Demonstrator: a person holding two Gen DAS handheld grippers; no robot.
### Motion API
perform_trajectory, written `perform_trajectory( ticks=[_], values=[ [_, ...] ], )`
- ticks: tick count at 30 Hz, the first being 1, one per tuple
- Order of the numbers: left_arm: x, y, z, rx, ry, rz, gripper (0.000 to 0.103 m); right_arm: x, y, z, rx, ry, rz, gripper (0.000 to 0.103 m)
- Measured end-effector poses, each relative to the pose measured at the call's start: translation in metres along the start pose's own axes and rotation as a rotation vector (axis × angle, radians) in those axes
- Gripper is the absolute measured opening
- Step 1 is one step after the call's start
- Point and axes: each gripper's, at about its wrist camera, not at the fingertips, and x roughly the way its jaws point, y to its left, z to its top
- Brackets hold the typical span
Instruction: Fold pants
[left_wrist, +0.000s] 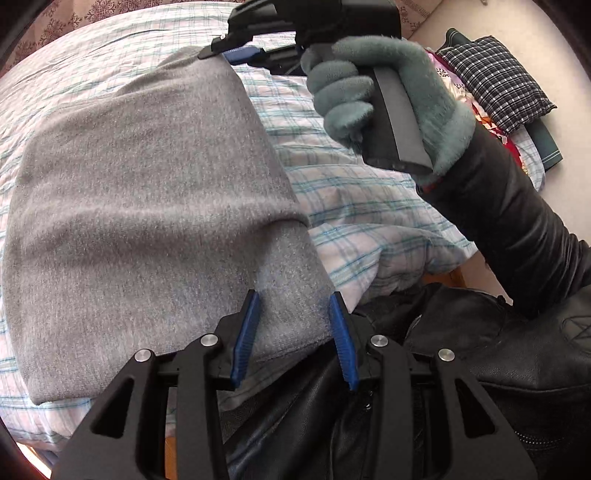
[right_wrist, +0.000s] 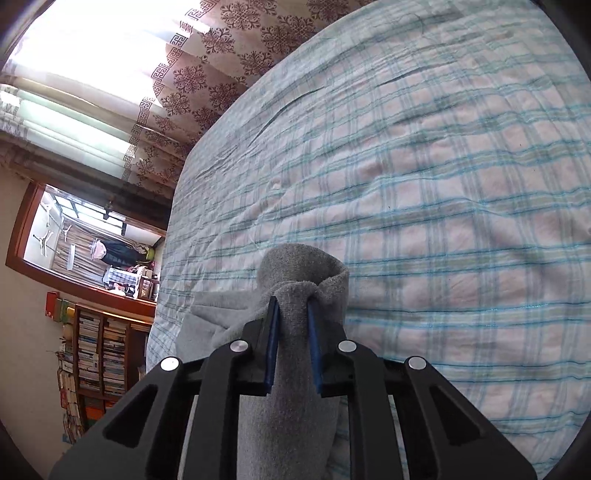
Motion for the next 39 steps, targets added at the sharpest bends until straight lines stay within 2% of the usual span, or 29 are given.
perform_trajectory(
  ticks=[3,4,5,7,11,12,13,14,15,18,23,27,29,32,35,36,39],
  values=[
    [0.007,0.003,-0.006,0.003,0.007,-0.006,0.039,0.005,0.008,0.010,-0.031,-0.032,-0.074,0.011],
    [0.010,0.005,-0.008,0.007,0.017,-0.008,0.039,0.004,0.007,0.015,-0.052,-0.068,-0.128,0.000],
    [0.013,0.005,-0.010,0.005,0.026,-0.013,0.039,0.006,0.003,0.022,-0.059,-0.075,-0.161,0.000],
    [0.011,0.006,-0.009,0.010,0.016,-0.016,0.039,0.009,-0.009,0.029,-0.031,-0.015,-0.124,0.000],
    [0.005,0.014,-0.009,-0.016,-0.013,-0.064,0.040,-0.018,0.002,-0.001,-0.189,0.060,-0.152,0.004],
    [0.002,0.014,-0.007,-0.013,-0.020,-0.073,0.039,-0.027,0.005,-0.011,-0.221,0.072,-0.151,0.015],
    [-0.003,0.014,-0.004,-0.005,-0.031,-0.076,0.040,-0.038,0.006,-0.022,-0.245,0.081,-0.135,0.042],
    [-0.008,0.014,-0.001,0.006,-0.047,-0.069,0.040,-0.050,0.006,-0.034,-0.260,0.084,-0.121,0.055],
    [-0.013,0.014,0.004,0.014,-0.064,-0.056,0.040,-0.060,0.005,-0.046,-0.277,0.096,-0.110,0.058],
    [-0.028,0.021,0.024,0.016,-0.122,-0.007,0.041,-0.089,-0.003,-0.080,-0.291,0.143,-0.075,0.058],
    [-0.036,0.031,0.068,0.032,-0.189,0.055,0.041,-0.113,-0.017,-0.133,-0.212,0.249,0.044,0.054],
    [-0.020,0.030,0.105,0.069,-0.165,0.034,0.041,-0.105,-0.009,-0.162,-0.197,0.312,0.134,0.052],
    [-0.002,0.025,0.122,0.086,-0.133,0.051,0.041,-0.095,-0.002,-0.172,-0.214,0.351,0.150,0.050],
    [0.024,0.024,0.138,0.100,-0.082,0.111,0.041,-0.081,0.007,-0.183,-0.245,0.403,0.144,0.042],
    [0.055,0.031,0.149,0.066,-0.033,0.183,0.040,-0.075,0.011,-0.193,-0.279,0.428,0.115,0.027],
    [0.060,0.036,0.152,0.052,-0.026,0.202,0.033,-0.075,0.014,-0.196,-0.295,0.430,0.107,0.024],
    [0.069,0.044,0.166,0.023,-0.035,0.239,0.027,-0.076,0.023,-0.208,-0.339,0.461,0.113,0.021]
  ],
)
